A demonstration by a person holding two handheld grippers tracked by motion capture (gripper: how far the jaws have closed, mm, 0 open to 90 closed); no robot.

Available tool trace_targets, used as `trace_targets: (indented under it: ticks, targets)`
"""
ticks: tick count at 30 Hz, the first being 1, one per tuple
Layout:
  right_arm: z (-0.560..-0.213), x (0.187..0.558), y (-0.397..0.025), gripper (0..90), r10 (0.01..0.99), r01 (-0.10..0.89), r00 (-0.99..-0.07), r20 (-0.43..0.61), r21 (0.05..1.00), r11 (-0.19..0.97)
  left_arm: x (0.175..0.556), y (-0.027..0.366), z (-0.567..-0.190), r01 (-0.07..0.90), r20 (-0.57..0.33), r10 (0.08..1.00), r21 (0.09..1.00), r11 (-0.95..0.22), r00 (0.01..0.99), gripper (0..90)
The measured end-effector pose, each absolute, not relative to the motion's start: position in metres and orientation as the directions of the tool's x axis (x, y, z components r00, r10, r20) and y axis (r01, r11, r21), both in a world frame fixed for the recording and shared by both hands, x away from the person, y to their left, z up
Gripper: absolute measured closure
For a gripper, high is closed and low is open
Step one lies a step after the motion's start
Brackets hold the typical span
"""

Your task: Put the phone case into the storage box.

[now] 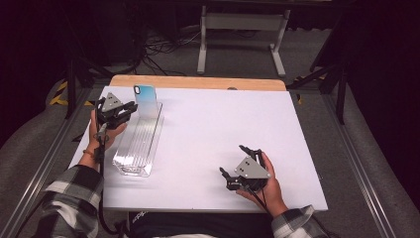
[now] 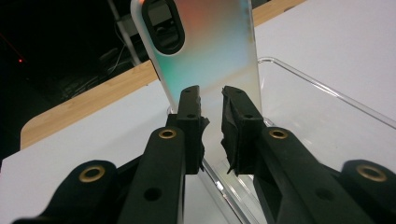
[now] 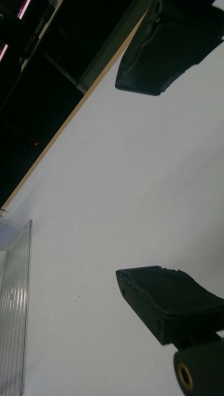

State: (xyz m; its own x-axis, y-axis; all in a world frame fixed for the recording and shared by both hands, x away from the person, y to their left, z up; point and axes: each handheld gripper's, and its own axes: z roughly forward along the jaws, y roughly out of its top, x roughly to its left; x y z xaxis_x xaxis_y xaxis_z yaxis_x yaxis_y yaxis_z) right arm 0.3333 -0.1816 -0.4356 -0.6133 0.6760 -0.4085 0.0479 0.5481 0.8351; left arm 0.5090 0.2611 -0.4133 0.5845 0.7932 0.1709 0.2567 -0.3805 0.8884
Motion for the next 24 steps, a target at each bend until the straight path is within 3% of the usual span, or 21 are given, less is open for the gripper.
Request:
trace_targets:
  ticks: [24]
  targets:
    - [-0.433,0.333,-0.186,9.0,0.683,0.044,-0.608,-0.404,0.842,0.537,0.489,0.255,-0.405,0.202,0.200,0.765,0.896,-0.396,0.612,75.5]
